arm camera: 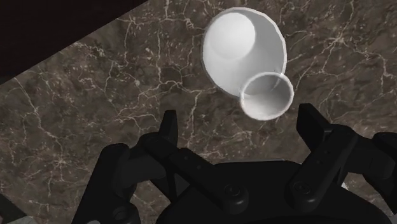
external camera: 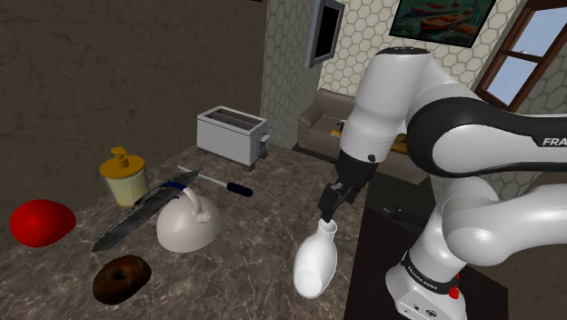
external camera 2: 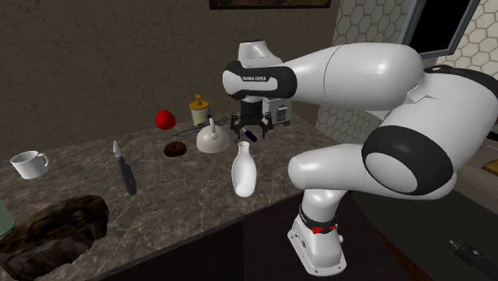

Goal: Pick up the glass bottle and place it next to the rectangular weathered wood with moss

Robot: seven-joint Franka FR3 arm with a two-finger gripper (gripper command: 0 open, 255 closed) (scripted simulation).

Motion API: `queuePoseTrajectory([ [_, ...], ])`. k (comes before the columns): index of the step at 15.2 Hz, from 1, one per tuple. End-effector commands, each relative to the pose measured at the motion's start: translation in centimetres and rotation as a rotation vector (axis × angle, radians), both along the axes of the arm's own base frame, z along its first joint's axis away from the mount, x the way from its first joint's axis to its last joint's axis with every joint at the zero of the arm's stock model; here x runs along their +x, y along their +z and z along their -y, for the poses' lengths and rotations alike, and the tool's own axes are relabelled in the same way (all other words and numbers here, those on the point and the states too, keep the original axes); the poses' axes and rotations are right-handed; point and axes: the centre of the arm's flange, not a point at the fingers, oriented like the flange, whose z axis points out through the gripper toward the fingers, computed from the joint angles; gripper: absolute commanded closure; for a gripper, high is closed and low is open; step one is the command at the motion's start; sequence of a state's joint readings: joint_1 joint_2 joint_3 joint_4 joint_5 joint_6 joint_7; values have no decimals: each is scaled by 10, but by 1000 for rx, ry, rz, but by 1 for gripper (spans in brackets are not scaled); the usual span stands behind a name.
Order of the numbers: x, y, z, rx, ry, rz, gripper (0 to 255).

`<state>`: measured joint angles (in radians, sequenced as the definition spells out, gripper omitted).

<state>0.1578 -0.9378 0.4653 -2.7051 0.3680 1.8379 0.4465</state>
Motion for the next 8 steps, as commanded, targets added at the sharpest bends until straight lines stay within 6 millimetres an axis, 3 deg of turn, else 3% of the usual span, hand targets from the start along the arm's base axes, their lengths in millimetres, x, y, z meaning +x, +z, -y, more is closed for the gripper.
queuePoseTrajectory([
  [1,-5,-19,-25,-10,-7,15,0],
  [8,-5,-54,-30,-12,-9,18,0],
])
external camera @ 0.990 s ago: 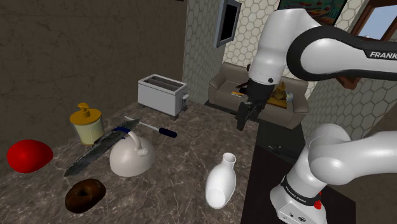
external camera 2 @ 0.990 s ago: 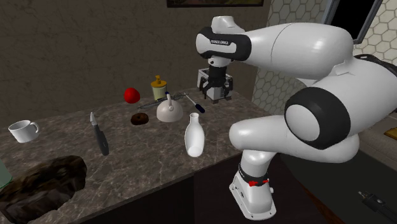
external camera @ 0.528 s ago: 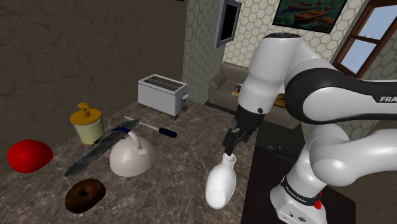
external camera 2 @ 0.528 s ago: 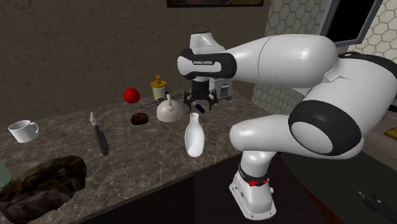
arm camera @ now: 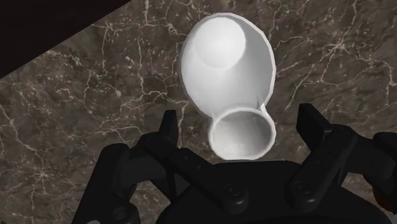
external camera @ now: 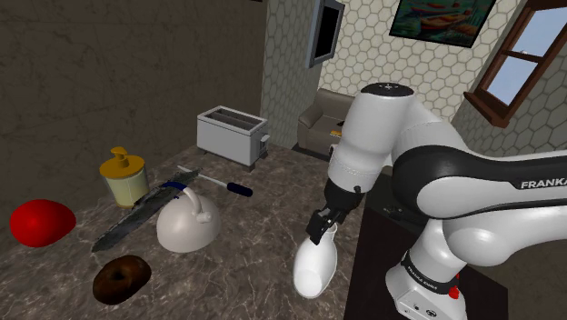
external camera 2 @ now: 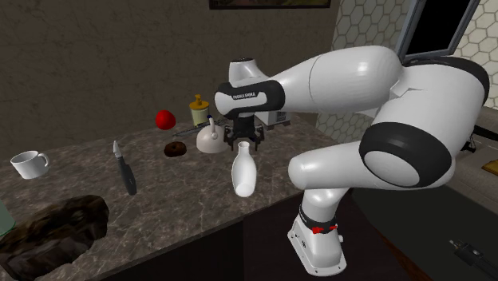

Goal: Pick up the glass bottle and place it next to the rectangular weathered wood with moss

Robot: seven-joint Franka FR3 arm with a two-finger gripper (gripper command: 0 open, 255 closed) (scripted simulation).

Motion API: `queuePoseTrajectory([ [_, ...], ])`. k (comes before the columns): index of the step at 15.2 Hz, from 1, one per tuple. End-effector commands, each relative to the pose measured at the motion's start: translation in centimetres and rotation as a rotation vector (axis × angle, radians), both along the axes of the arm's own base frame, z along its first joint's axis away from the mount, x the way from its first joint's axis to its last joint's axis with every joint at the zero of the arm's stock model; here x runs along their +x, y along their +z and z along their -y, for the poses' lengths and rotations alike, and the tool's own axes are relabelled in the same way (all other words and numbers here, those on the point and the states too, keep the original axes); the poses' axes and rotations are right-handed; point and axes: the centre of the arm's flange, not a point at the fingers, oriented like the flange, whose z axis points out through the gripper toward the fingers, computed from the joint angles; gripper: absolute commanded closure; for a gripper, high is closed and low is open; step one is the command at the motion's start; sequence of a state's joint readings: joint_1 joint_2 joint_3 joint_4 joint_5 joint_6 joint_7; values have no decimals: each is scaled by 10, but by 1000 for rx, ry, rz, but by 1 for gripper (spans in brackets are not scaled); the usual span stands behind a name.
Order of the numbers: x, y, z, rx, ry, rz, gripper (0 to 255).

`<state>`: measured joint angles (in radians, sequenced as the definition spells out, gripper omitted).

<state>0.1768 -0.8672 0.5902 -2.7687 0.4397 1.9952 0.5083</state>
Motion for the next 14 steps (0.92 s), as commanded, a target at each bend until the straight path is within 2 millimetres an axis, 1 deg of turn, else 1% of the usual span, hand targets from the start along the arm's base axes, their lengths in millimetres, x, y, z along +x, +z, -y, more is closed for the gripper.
queuePoseTrajectory([
  [1,0,-10,-1,0,0,1,0],
  [2,0,-14,-1,0,0,1,0],
  [9,0,-13,-1,0,0,1,0],
  [10,0,-13,-1,0,0,1,255],
  [14,0,-13,-1,0,0,1,255],
])
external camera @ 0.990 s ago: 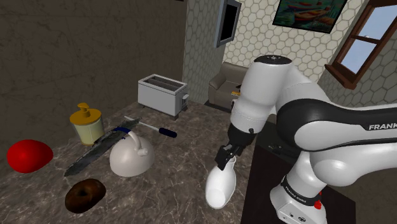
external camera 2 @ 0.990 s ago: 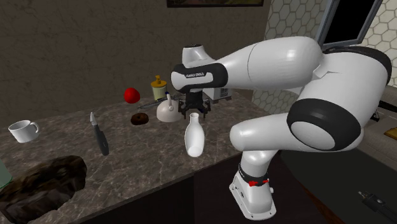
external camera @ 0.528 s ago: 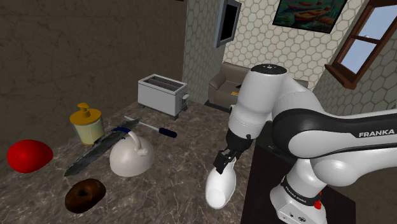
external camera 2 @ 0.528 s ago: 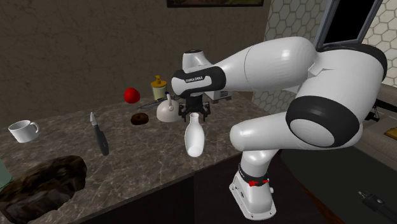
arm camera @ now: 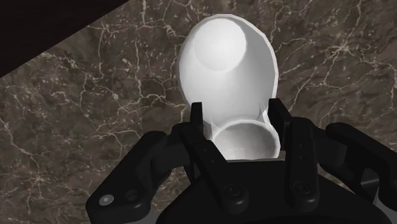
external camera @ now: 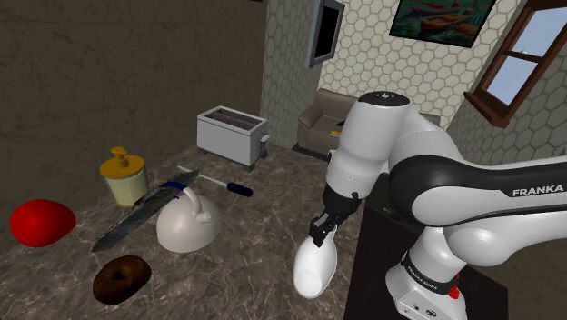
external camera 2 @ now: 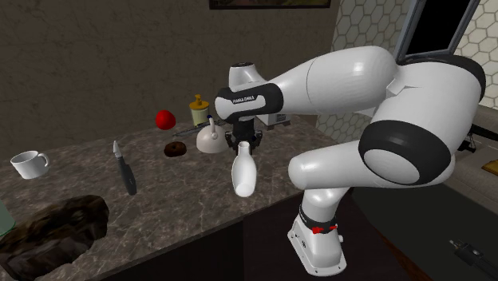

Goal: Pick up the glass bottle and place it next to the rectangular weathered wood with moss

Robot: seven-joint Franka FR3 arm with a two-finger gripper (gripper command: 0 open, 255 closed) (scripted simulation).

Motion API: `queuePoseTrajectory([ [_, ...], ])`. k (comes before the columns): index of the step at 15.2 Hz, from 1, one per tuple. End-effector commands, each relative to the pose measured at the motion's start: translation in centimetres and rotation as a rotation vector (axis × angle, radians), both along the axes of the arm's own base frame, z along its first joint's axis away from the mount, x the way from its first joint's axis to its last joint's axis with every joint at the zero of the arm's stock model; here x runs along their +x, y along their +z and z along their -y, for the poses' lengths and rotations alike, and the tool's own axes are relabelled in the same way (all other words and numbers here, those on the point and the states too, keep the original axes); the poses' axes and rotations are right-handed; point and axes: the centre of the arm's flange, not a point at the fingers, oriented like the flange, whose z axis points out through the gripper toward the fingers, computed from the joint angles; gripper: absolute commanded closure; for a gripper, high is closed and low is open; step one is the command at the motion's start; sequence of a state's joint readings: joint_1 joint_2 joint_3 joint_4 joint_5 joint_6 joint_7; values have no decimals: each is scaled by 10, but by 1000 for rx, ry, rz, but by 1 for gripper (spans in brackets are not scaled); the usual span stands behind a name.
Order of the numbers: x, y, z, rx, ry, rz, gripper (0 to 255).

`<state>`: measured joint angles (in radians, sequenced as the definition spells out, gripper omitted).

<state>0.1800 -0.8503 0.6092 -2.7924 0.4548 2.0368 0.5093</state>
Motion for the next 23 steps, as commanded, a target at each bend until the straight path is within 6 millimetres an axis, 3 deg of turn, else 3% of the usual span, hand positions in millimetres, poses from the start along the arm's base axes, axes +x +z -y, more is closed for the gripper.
queuePoseTrajectory([
  [1,0,0,0,0,0,0,255],
  [5,0,0,0,0,0,0,255],
  [23,0,95,0,0,0,0,255],
])
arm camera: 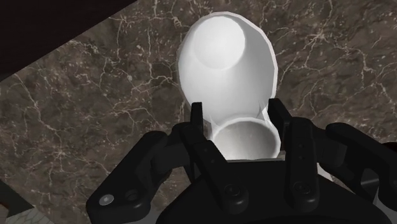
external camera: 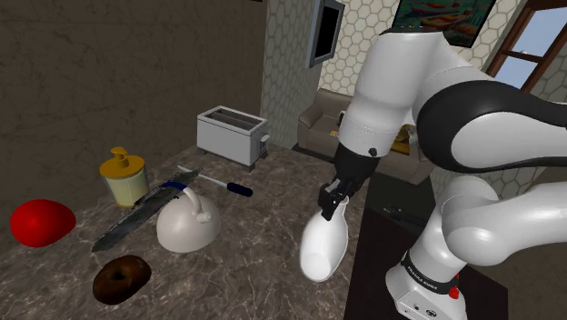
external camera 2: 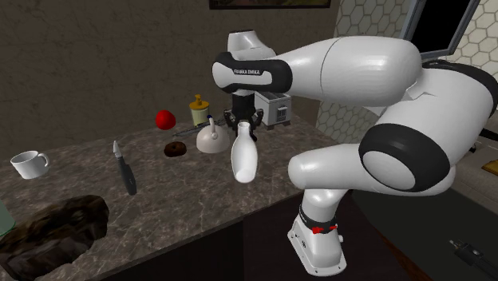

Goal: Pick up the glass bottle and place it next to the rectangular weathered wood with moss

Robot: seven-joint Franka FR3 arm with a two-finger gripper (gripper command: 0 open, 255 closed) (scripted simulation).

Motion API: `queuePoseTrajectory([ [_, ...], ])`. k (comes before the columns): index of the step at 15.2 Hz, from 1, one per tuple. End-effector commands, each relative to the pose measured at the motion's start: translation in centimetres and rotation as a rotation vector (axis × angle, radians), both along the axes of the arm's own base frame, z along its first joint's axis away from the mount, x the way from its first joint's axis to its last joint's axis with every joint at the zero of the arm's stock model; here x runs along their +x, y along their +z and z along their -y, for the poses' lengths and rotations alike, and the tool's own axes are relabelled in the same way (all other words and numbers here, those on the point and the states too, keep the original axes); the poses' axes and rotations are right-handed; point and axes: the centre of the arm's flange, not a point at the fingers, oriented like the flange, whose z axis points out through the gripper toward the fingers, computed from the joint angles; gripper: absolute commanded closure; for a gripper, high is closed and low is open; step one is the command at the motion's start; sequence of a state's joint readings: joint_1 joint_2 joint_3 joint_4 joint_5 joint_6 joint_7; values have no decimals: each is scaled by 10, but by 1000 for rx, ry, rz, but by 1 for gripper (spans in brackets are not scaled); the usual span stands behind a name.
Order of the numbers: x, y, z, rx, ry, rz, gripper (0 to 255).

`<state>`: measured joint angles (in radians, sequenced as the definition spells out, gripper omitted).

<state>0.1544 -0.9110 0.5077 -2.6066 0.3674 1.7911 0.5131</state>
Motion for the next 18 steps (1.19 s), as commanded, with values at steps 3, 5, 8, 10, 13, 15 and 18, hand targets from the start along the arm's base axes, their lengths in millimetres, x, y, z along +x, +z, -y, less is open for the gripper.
queuePoseTrajectory([
  [3,1,21,-1,0,0,0,255],
  [5,1,32,-1,0,0,0,255],
  [8,1,48,-1,0,0,0,255],
  [10,1,58,-1,0,0,0,255],
  [13,1,74,-1,0,0,0,255],
  [15,1,85,-1,0,0,0,255],
  [18,1,100,-1,0,0,0,255],
])
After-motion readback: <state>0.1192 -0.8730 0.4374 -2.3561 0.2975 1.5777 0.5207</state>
